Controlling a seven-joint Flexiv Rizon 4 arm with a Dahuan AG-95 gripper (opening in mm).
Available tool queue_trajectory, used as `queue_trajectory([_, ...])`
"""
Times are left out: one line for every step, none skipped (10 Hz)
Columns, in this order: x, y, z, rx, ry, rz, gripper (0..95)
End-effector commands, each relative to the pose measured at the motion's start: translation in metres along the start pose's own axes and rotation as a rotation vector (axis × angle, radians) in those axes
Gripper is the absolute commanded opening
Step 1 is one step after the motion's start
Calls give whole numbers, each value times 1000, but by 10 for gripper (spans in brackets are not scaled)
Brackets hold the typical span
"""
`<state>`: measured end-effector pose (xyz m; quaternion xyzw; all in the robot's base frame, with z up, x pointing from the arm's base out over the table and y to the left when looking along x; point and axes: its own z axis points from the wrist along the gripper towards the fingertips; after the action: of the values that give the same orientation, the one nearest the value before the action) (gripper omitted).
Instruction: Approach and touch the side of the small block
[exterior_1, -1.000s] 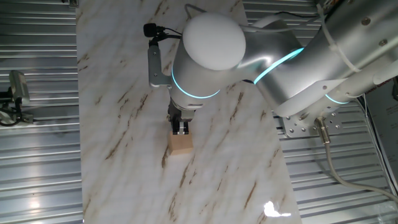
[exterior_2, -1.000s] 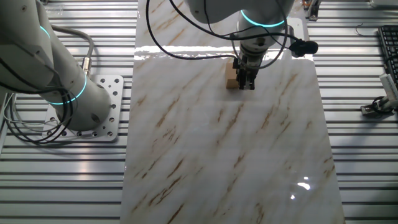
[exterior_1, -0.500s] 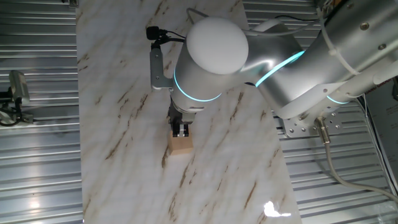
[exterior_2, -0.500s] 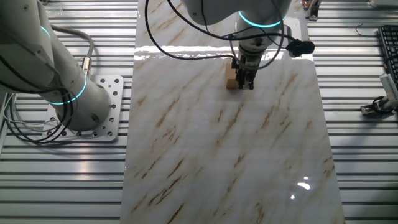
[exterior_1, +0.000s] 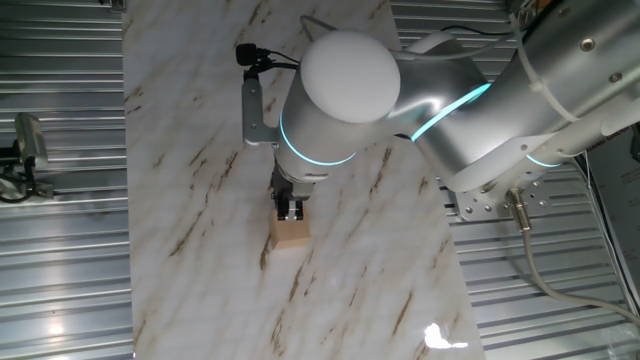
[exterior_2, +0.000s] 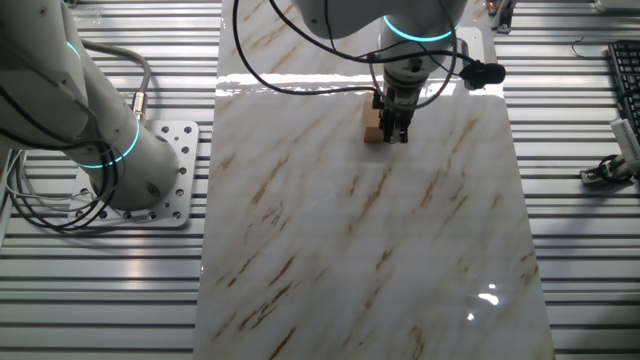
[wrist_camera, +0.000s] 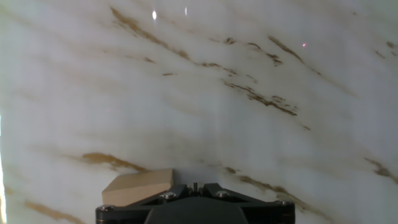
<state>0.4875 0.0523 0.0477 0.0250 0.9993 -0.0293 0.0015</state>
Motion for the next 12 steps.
queue_trajectory([0,0,0,14,4,-20,0])
queue_trajectory([0,0,0,18,4,-16,0])
queue_trajectory([0,-1,-1,17,6,-14,0])
queue_trajectory([0,-1,-1,15,6,-12,0])
queue_trajectory([0,-1,-1,15,6,-9,0])
queue_trajectory([0,-1,-1,15,6,-4,0])
queue_trajectory([0,-1,-1,14,8,1,0])
queue_trajectory([0,-1,-1,14,8,8,0])
queue_trajectory([0,-1,-1,13,7,9,0])
queue_trajectory([0,-1,-1,6,7,8,0])
queue_trajectory([0,-1,-1,-5,14,8,0])
queue_trajectory([0,-1,-1,-14,29,3,0])
